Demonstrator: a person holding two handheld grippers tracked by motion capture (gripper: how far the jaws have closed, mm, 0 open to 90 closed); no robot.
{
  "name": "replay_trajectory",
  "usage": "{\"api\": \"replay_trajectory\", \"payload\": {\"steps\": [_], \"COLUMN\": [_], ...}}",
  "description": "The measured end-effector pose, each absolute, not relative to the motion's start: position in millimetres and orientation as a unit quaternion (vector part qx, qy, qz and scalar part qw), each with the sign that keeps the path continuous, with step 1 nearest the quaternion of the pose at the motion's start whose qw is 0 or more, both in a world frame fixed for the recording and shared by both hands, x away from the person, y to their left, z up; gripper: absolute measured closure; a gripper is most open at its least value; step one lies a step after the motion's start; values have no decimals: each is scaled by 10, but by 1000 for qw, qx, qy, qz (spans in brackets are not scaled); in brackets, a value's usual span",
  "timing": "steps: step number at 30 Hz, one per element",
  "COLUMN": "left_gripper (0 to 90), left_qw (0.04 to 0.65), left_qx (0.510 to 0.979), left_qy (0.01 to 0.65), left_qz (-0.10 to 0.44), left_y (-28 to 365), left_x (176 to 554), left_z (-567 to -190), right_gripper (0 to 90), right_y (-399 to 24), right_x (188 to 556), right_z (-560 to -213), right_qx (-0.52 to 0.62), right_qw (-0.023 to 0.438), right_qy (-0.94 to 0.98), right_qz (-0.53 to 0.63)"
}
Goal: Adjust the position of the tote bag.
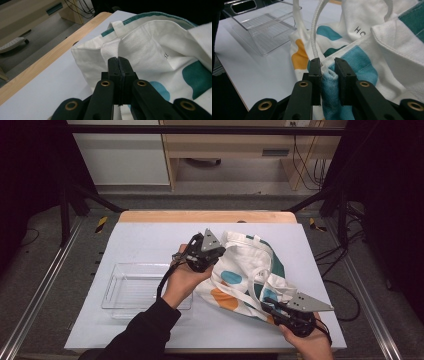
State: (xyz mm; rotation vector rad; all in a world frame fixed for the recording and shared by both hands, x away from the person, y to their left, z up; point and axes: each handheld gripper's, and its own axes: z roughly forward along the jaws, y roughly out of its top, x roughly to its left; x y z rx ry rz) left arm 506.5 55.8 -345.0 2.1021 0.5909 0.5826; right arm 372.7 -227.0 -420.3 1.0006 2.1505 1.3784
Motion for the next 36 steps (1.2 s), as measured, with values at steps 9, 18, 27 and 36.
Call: {"api": "replay_trajectory", "payload": {"steps": [9, 18, 27, 36], "left_gripper": [897, 896, 896, 896], "left_qw": [453, 459, 469, 470], "left_qx": [827, 825, 822, 821], "left_qy": [245, 246, 246, 245], "left_qz": [225, 219, 212, 212], "left_y": [718, 799, 844, 910], "left_x": [4955, 4870, 4812, 4724], "left_z": [-3551, -3578, -3640, -3706], "right_gripper": [434, 210, 199, 265], "right_y": [-2256, -2298, -2312, -2293], "right_x": [3719, 3727, 3942, 4331], "right_z": [-4125, -3881, -3606, -3382], "right_qx": [353, 364, 377, 392], "right_qw": [231, 244, 253, 259], "right_qy": [759, 748, 751, 747], "right_qz": [497, 498, 480, 469]}}
